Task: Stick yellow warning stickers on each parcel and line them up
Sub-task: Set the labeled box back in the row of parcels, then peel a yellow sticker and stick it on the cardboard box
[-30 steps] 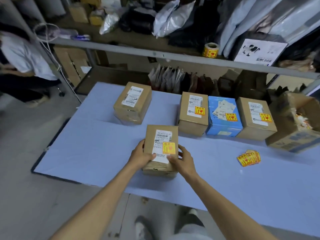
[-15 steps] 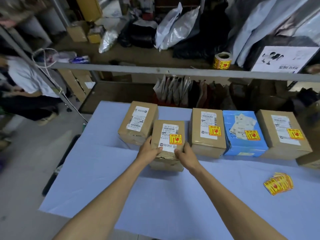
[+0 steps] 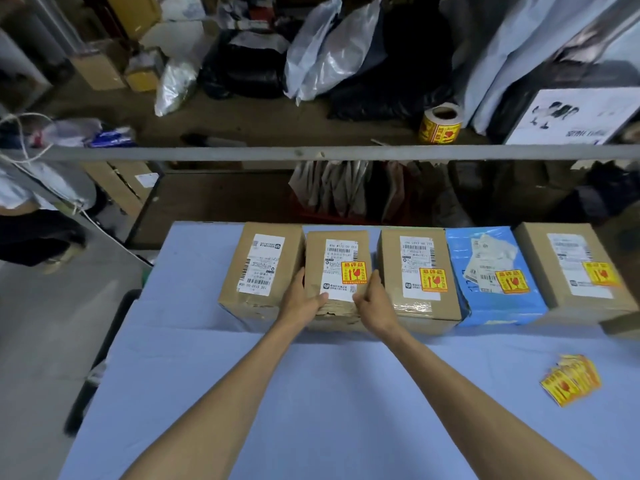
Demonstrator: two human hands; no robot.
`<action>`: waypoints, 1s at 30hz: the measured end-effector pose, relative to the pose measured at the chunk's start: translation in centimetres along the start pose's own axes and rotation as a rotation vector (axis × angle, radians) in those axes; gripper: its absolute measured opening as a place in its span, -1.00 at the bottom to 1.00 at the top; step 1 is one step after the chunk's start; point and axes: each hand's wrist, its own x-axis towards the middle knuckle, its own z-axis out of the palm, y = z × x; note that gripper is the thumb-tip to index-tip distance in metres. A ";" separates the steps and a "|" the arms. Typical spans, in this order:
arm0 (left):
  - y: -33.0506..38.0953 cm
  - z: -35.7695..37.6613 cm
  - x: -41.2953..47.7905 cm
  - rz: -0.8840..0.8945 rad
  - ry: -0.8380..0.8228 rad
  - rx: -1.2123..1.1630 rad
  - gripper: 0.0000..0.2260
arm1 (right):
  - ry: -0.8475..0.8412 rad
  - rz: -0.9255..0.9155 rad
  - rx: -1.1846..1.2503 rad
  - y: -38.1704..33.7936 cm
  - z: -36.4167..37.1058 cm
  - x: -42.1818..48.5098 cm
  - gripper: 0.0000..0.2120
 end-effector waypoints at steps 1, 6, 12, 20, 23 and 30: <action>0.0 0.0 0.3 0.006 -0.006 0.016 -0.44 | 0.016 0.014 -0.026 0.0 0.1 0.2 -0.51; -0.8 -0.2 0.9 0.068 -0.043 0.062 -0.42 | 0.084 0.062 -0.124 -0.1 0.8 0.2 -0.60; -0.3 -3.8 1.0 0.091 0.089 -0.133 -0.66 | 0.387 0.041 -0.272 -3.3 3.4 -0.9 -0.69; -4.7 -12.3 4.9 -0.021 0.102 0.316 -0.34 | -0.023 -0.091 -0.212 -8.8 11.3 0.2 -0.64; -6.2 -13.0 5.3 -0.016 0.025 0.293 -0.30 | -0.097 0.099 -0.111 -8.9 13.6 0.7 -0.16; -11.1 -14.6 0.4 -0.172 -0.009 0.064 -0.31 | 0.049 0.119 -0.139 -7.1 17.2 -5.6 0.03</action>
